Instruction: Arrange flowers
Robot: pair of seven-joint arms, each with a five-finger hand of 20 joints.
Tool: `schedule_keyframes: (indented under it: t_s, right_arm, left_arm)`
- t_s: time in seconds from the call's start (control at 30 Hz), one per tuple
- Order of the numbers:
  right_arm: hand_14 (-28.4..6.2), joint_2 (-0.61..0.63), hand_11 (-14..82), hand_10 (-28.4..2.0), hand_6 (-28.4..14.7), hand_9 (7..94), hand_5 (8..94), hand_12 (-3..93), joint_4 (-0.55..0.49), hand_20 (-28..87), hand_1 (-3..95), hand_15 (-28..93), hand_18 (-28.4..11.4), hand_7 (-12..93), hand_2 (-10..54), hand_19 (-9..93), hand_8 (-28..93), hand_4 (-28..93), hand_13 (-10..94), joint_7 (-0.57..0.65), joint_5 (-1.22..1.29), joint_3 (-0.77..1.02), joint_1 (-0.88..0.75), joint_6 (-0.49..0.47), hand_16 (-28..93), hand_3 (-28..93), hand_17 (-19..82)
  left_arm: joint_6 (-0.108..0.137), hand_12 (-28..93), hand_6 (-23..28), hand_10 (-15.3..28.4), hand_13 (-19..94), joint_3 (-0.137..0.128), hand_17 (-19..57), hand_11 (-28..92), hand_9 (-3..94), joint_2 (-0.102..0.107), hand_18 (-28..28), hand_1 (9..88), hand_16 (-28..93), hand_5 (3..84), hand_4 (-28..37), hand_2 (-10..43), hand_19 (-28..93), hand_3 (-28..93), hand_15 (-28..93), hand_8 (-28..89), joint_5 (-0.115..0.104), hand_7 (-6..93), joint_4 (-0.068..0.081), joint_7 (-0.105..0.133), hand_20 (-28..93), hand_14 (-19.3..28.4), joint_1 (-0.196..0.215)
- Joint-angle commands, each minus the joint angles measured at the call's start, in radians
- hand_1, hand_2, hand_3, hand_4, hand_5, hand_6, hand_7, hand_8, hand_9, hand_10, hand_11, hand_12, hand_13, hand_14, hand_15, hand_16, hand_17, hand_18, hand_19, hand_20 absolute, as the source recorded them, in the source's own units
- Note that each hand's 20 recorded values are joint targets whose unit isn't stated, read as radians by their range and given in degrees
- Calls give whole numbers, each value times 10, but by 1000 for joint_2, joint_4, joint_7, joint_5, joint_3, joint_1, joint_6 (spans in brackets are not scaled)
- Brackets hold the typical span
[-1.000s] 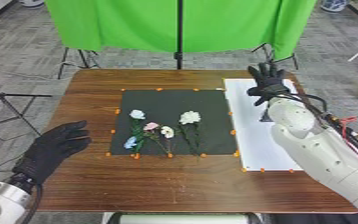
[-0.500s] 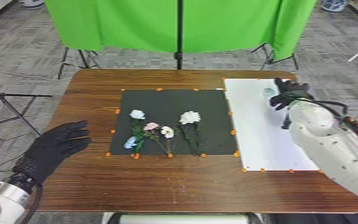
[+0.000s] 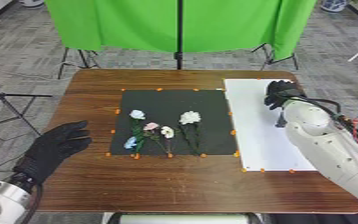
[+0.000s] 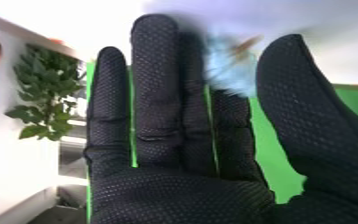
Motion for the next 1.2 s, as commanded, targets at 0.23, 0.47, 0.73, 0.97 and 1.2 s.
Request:
schedule_keyframes:
  t_s: [0.23, 0.47, 0.73, 0.97, 1.2]
  right_arm:
    - [-18, 64, 250, -41, 33, 885, 750, 317, -222, 279, 447, 486, -141, 414, -67, 683, -97, -283, 811, -117, 28, 90, -205, 127, 256, 812, 271]
    - [-19, 76, 249, -41, 31, 888, 754, 321, -437, 282, 445, 487, -142, 410, -69, 687, -91, -283, 814, -235, 27, 152, -320, 99, 260, 816, 272]
    - [-21, 66, 254, -41, 32, 887, 752, 334, -515, 284, 445, 492, -141, 411, -68, 685, -88, -283, 809, -326, -48, 109, -348, 61, 268, 815, 270]
    - [-21, 53, 255, -42, 34, 882, 746, 335, -488, 285, 441, 496, -143, 415, -68, 683, -91, -283, 802, -322, -86, 57, -330, 78, 270, 816, 266]
    - [-21, 47, 255, -42, 34, 879, 741, 335, -489, 287, 435, 499, -144, 416, -73, 683, -94, -283, 797, -306, -96, 39, -333, 110, 270, 817, 265]
  left_arm:
    - [-5, 136, 57, 142, 193, -1, -95, 392, 262, -17, 229, 250, -66, 318, -283, 20, 558, 755, 555, -158, 6, 322, 3, -6, 84, 163, 13]
    - [-12, 135, 57, 143, 194, 0, -95, 391, 262, -20, 229, 250, -66, 318, -283, 20, 558, 756, 554, -159, 6, 322, 5, -7, 84, 162, 10]
    - [-15, 135, 56, 142, 193, 4, -95, 392, 262, -15, 229, 250, -66, 317, -283, 20, 559, 756, 556, -159, 5, 323, 8, -10, 84, 163, -1]
    - [-12, 135, 57, 142, 193, 4, -95, 392, 262, -15, 229, 250, -66, 317, -283, 20, 558, 758, 554, -159, 5, 323, 8, -10, 84, 163, 0]
    - [-13, 135, 58, 143, 193, 5, -95, 392, 262, -17, 229, 250, -66, 318, -283, 19, 558, 758, 554, -159, 5, 322, 9, -12, 84, 163, 1]
